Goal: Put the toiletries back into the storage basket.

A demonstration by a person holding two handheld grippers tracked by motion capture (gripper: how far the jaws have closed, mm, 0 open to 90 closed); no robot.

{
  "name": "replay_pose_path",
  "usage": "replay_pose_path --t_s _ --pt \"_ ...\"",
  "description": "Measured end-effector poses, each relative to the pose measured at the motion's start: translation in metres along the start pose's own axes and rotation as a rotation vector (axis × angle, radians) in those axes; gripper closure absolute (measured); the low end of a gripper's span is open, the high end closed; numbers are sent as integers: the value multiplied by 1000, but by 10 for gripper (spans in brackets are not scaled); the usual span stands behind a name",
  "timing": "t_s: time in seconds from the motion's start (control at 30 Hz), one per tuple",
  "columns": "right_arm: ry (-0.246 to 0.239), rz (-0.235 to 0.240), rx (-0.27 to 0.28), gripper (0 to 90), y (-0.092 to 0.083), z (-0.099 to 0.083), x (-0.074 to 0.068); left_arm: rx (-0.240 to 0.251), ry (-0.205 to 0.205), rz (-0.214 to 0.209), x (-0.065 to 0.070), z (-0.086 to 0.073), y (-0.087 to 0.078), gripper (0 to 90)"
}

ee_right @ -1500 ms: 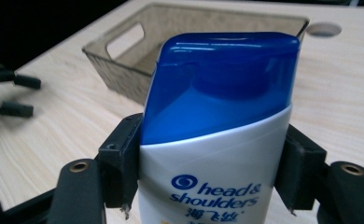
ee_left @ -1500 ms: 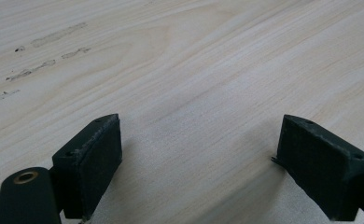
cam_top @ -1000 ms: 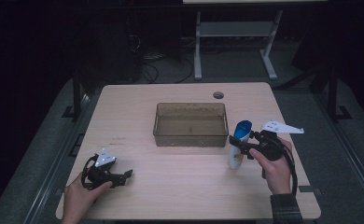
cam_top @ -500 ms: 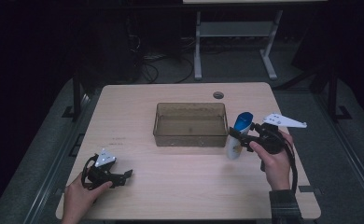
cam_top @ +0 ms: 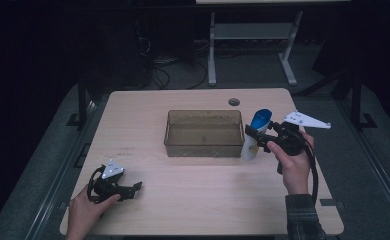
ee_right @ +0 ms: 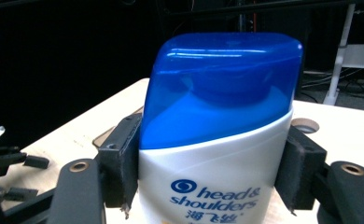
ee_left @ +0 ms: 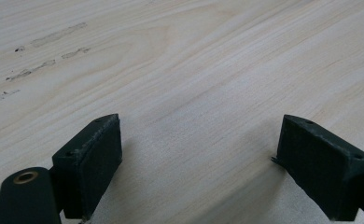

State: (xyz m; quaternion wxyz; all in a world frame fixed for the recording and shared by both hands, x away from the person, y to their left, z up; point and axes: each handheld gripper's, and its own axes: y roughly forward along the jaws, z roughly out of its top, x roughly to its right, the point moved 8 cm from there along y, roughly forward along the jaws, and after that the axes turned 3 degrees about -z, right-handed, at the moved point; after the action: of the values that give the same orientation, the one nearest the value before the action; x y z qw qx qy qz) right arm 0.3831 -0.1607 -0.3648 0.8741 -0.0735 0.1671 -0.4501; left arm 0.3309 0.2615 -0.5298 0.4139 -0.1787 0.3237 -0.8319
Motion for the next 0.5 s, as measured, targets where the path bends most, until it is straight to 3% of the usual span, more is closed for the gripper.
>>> replay_pose_path --t_s 0.5 --pt "-21 -15 25 341 18 24 1 -2 2 1 0 0 0 129"
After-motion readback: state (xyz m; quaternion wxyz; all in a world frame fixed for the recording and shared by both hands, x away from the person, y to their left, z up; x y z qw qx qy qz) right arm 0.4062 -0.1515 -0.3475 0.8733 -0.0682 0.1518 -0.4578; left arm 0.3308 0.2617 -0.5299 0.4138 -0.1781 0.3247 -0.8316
